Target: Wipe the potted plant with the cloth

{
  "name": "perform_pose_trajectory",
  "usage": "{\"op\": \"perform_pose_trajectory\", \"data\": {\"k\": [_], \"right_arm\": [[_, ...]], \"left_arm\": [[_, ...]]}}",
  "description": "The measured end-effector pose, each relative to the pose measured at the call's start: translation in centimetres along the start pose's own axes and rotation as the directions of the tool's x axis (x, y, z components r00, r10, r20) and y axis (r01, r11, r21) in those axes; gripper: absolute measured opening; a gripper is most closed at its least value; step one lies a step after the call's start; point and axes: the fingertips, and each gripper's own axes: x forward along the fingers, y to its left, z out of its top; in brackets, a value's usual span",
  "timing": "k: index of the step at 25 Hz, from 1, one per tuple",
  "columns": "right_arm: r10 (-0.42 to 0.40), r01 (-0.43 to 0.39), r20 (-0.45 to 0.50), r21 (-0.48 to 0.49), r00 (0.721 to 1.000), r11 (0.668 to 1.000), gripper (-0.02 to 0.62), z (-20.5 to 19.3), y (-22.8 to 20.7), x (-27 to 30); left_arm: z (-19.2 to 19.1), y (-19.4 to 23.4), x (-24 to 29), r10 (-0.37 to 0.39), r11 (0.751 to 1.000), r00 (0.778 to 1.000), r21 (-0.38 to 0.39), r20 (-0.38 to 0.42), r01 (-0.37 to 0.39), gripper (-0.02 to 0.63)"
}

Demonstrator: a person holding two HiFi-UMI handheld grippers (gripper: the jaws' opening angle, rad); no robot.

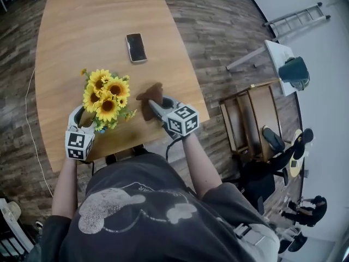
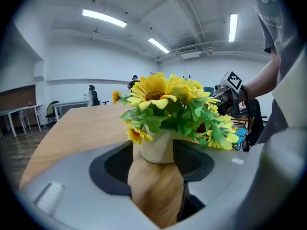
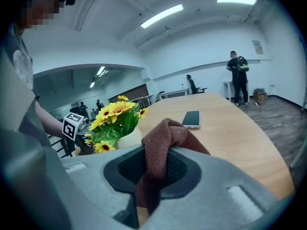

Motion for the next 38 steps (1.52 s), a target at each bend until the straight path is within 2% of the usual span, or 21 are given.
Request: {"op": "perform_pose_trajectory", "data": {"k": [3,6,9,12,15,18,22,26,30,32,35,38], "right_arm": [[0.097,-0.100,-0.044,-0.069,0.994,0.993,0.057,1.6,-0.3,3.5],[0.184,-0.191,-0.078,-0.100,0.980,0.977,0.057,3.2,-0.5,7.0],[0.273,-0.287,-0.125,-0.113,0.954,0.951,0.057,4.0,0.1,10.2],[0.372,-0.393,-0.168,-0.116,0.913,0.912,0.057,4.3,1.7,12.8],[0.442,-0.481,-0.222,-0.165,0.869,0.861,0.057,4.1,3.6,14.5],[0.492,-0.546,-0.263,-0.204,0.830,0.813,0.057,3.5,5.1,14.9],[0.556,-0.595,-0.241,-0.135,0.795,0.792,0.057,3.4,5.3,14.7],[0.606,-0.639,-0.236,-0.103,0.760,0.762,0.055,3.0,5.2,13.5],[0.617,-0.657,-0.256,-0.107,0.744,0.747,0.055,1.9,5.7,11.6],[0.606,-0.648,-0.261,-0.116,0.752,0.753,0.055,1.2,6.5,10.8],[0.577,-0.616,-0.252,-0.111,0.777,0.780,0.055,0.2,7.5,9.7],[0.552,-0.583,-0.229,-0.094,0.802,0.807,0.057,-0.7,8.0,8.3]], "left_arm": [[-0.5,-0.9,0.0,0.039,0.999,0.999,-0.003,-0.009,-0.039,0.384],[-0.9,-2.5,0.2,0.078,0.997,0.997,0.003,-0.019,-0.078,0.522],[-0.8,-3.7,1.0,0.149,0.988,0.989,-0.029,-0.021,-0.150,0.588],[-0.3,-3.9,2.2,0.242,0.967,0.970,-0.070,-0.023,-0.243,0.614],[0.3,-3.4,3.0,0.303,0.947,0.953,-0.101,-0.030,-0.304,0.615],[0.5,-3.4,3.6,0.323,0.938,0.945,-0.116,-0.039,-0.326,0.615],[0.6,-3.2,4.4,0.329,0.937,0.943,-0.104,-0.056,-0.333,0.591],[0.7,-3.4,4.8,0.296,0.950,0.953,-0.083,-0.064,-0.300,0.535],[0.5,-3.4,4.4,0.241,0.968,0.969,-0.065,-0.055,-0.244,0.535],[0.1,-3.3,3.9,0.189,0.980,0.981,-0.047,-0.053,-0.192,0.534],[-0.4,-3.7,3.2,0.079,0.997,0.996,-0.009,-0.052,-0.079,0.534],[-0.6,-4.2,2.8,-0.010,1.000,0.999,0.025,-0.050,0.012,0.534]]}}
